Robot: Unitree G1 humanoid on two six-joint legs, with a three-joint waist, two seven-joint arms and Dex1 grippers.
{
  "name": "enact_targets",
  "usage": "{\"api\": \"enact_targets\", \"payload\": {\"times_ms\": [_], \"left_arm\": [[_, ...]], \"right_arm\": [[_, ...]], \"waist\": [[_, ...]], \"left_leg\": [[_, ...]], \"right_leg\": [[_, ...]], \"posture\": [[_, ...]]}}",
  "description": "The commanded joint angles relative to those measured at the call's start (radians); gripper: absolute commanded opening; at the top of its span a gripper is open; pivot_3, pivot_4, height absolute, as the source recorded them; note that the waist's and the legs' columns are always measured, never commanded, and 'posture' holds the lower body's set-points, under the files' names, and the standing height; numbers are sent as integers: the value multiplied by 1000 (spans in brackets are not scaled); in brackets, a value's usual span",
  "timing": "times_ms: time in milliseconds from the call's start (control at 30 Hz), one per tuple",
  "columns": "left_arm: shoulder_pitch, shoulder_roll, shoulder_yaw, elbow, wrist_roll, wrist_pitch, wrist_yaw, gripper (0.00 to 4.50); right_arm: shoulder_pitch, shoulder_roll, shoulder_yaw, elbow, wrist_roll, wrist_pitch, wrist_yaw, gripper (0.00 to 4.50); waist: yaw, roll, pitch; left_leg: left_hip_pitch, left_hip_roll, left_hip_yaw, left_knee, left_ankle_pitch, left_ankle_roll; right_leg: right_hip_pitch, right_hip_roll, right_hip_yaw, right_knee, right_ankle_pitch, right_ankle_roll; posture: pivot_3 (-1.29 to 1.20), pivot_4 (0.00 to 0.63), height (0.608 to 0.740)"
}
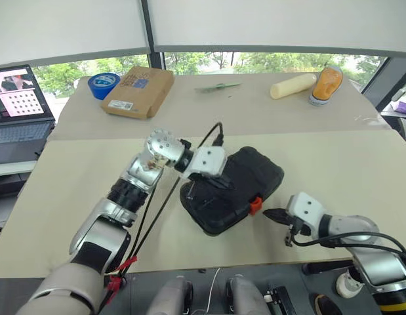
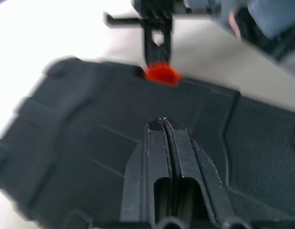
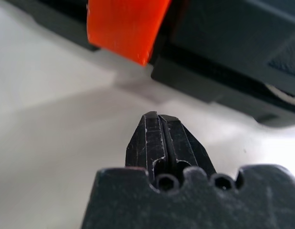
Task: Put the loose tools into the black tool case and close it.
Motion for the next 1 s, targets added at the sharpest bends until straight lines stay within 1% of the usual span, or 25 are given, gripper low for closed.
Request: {"api": "enact_targets", "payload": {"times_ms": [33, 133, 233, 333, 433, 500, 633, 733, 867, 1000], "left_arm": [[-9, 0, -18, 56, 46, -90, 16, 105], [-18, -9, -15, 92, 52, -111, 26, 105], [-30, -11, -9, 114, 46, -121, 26, 105], [-40, -16, -4, 130, 43, -125, 27, 105], [-46, -19, 0, 150, 46, -139, 27, 105], [-49, -21, 1, 162, 50, -150, 27, 105], [-52, -31, -2, 178, 57, -164, 30, 105], [-52, -35, -7, 181, 62, -177, 28, 105], [-51, -35, -9, 186, 68, -192, 27, 105], [-51, -36, -5, 185, 67, -190, 26, 105]], "right_arm": [[3, 35, 24, -14, -4, -33, -27, 0], [41, 75, 1, -67, 45, -70, -33, 0], [89, 124, -29, -169, 130, -99, -27, 0], [106, 152, -71, -253, 196, -77, -47, 0], [109, 158, -116, -319, 256, -24, -74, 0], [120, 136, -136, -351, 272, 9, -76, 0], [180, 70, -148, -357, 260, 49, -52, 0], [234, 24, -124, -311, 205, 39, -42, 0], [261, 6, -109, -286, 177, 42, -49, 0], [247, 7, -93, -250, 134, 39, -72, 0]], "waist": [[2, 0, 0], [5, 0, 0], [6, 0, 0], [4, 0, 0], [3, 0, 0], [5, 0, -1], [21, 0, -1], [24, 0, -1], [23, 0, -1], [25, 0, -1]], "left_leg": [[0, 0, 0, 0, 0, 0], [1, 0, 0, 0, 0, 0], [1, 0, -1, 0, 0, 0], [0, 0, 0, 0, 0, 1], [0, 0, 0, 0, 0, 1], [1, -1, 0, 0, 0, 1], [1, -1, -1, 1, -1, 1], [1, -1, -1, 2, -1, 2], [0, -1, -1, 3, -2, 3], [0, -1, -1, 4, -2, 3]], "right_leg": [[0, 0, 0, 0, 0, 0], [1, 0, -1, 0, 0, 0], [0, 0, 0, 0, 0, 0], [0, 0, 0, 1, 0, 0], [0, 0, 0, 1, 0, 0], [0, 0, 0, 1, 0, 0], [2, 0, -2, 0, 0, 0], [2, 0, -2, 0, 0, 0], [2, 0, -2, 0, 0, 0], [2, -1, -2, 0, 0, 1]], "posture": [[0, 150, 738], [0, 150, 738], [0, 150, 738], [0, 150, 738], [0, 150, 738], [0, 150, 738], [0, 150, 738], [0, 150, 738], [0, 150, 738], [0, 150, 738]]}}
